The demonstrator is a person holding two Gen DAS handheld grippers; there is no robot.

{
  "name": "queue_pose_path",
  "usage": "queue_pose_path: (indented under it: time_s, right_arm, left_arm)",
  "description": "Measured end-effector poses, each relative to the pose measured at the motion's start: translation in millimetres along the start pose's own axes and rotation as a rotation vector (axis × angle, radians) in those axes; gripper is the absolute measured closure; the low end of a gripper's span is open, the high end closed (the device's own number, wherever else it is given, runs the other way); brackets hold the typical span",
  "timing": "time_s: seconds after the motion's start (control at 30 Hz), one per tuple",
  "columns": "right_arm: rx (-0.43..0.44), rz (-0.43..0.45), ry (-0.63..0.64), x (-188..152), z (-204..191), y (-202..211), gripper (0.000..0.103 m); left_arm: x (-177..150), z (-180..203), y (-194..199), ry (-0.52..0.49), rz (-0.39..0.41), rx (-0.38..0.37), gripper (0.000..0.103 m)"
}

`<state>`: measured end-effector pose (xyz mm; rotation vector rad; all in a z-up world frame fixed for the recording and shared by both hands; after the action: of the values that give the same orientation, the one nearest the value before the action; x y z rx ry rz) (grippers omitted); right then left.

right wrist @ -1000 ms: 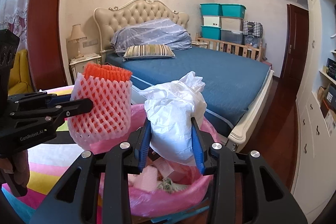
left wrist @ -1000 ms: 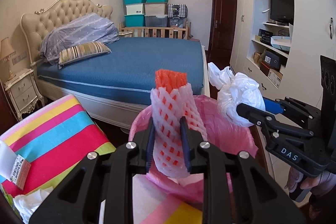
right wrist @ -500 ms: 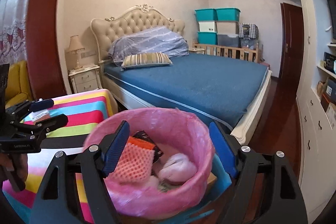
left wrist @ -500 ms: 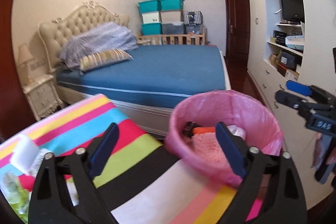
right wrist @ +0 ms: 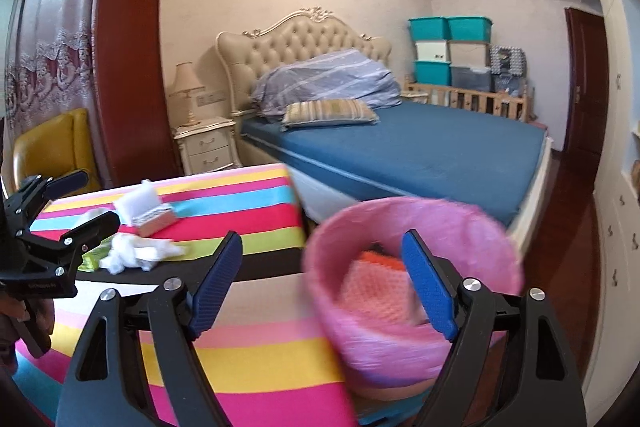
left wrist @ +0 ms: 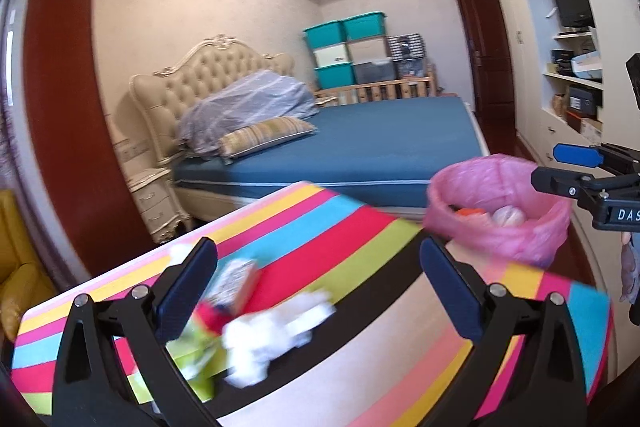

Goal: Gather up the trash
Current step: 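Move both open grippers back to the remaining trash on the table, then grasp the white tissue with the right gripper while the left grasps the green plastic bag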

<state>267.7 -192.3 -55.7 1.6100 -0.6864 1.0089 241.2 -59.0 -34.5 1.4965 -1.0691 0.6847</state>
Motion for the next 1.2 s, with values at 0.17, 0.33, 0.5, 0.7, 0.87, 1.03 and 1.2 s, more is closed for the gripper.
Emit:
queue_pose_path:
  time_s: [0.17,0.33,0.5,0.7,0.87,1.03,1.2]
  right_arm:
    - [0.052,-0.036,0.013,-3,-51,-16,0.023]
    - [0.099,-0.075,0.045,-10,-109,-33,0.023]
    - [0.119,-0.127,0.092,-17,-155,-53,0.023]
    - [0.135,-0.196,0.096,-27,-188,-75,0.023]
    - [0.124,-0.239,0.089,-30,-208,-92,0.023]
    - [0.088,-0.289,0.086,-32,-220,-109,0.023]
    - [0.062,-0.320,0.082,-31,-229,-126,0.027]
  left_arm:
    - [-26,-58,24,0.040,-0.004,0.078,0.005]
    - [-53,-114,34,0.095,-0.033,0.141,0.005]
    - [-79,-157,34,0.146,-0.078,0.189,0.005]
    - [-96,-187,32,0.192,-0.106,0.239,0.005]
    - [-103,-202,35,0.250,-0.097,0.230,0.005]
    - [-103,-203,36,0.260,-0.085,0.228,0.005]
    - [-100,-202,41,0.261,-0.051,0.214,0.005]
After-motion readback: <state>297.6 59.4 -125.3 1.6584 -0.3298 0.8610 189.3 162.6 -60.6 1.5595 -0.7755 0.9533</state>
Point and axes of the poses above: each gripper's, at about its wrist camera, not at the fingertips, and y roughly against the way its jaws point, z to its right, x to its top, the point moved 7 cm from there along -y, roughly the way its jaws point, and after that the axes turned 6 degrees about -z, right-handed, at the moved point
